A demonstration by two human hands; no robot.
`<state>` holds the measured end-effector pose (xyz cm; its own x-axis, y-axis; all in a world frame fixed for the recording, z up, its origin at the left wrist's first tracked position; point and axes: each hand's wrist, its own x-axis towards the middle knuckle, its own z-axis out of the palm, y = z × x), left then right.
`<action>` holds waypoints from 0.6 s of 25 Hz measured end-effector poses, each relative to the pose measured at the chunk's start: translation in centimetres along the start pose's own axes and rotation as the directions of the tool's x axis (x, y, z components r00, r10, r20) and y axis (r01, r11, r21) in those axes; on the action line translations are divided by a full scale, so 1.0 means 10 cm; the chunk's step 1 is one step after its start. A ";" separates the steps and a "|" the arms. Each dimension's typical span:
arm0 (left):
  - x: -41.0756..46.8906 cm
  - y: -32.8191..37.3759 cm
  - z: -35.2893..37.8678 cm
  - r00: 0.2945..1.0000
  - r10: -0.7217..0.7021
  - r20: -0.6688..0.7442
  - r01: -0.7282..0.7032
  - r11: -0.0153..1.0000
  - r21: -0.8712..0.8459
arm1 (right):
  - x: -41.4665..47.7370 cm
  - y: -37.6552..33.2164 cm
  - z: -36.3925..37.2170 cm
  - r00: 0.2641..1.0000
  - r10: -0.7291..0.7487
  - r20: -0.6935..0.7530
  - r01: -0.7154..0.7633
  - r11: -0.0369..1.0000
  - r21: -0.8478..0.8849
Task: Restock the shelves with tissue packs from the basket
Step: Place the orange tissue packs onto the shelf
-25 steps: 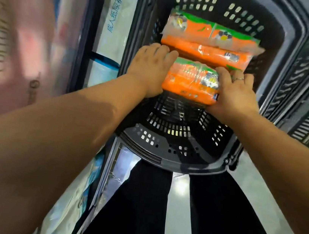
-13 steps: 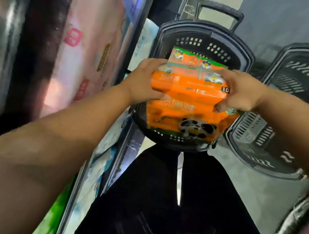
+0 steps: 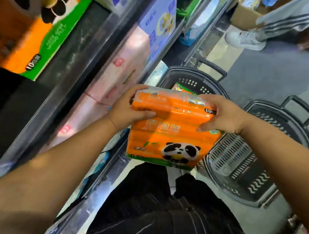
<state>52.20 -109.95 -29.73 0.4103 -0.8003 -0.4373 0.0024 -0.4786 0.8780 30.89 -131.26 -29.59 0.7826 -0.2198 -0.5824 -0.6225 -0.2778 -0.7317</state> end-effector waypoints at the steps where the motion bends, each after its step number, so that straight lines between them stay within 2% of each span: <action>1: -0.12 0.04 0.02 0.998 0.007 -0.055 -0.009 0.999 -0.041 | -0.07 -0.04 0.00 0.997 -0.034 -0.070 0.033 0.999 -0.022; 3: -0.37 0.09 0.04 0.990 -0.006 -0.143 -0.013 0.990 -0.137 | -0.21 -0.12 0.05 0.969 -0.119 -0.218 0.097 0.989 -0.108; 6: -0.71 0.09 0.03 0.967 -0.065 -0.248 -0.004 0.963 -0.269 | -0.38 -0.17 0.22 0.930 -0.188 -0.317 0.181 0.982 -0.052; 9: -1.08 0.16 0.04 0.931 -0.098 -0.352 -0.041 0.929 -0.367 | -0.55 -0.17 0.39 0.931 -0.247 -0.270 0.287 0.951 0.118; 12: -1.43 0.22 0.04 0.899 -0.167 -0.405 -0.043 0.886 -0.461 | -0.72 -0.26 0.52 0.926 -0.304 -0.225 0.342 0.927 0.152; 15: -1.73 0.30 0.06 0.866 -0.246 -0.436 -0.037 0.838 -0.545 | -0.84 -0.41 0.62 0.918 -0.360 -0.167 0.394 0.881 0.261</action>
<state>44.57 -97.76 -19.62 0.7524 -0.4173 -0.5096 0.4838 -0.1749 0.8575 26.92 -122.45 -23.88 0.9427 -0.2580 -0.2117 -0.2410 -0.0872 -0.9666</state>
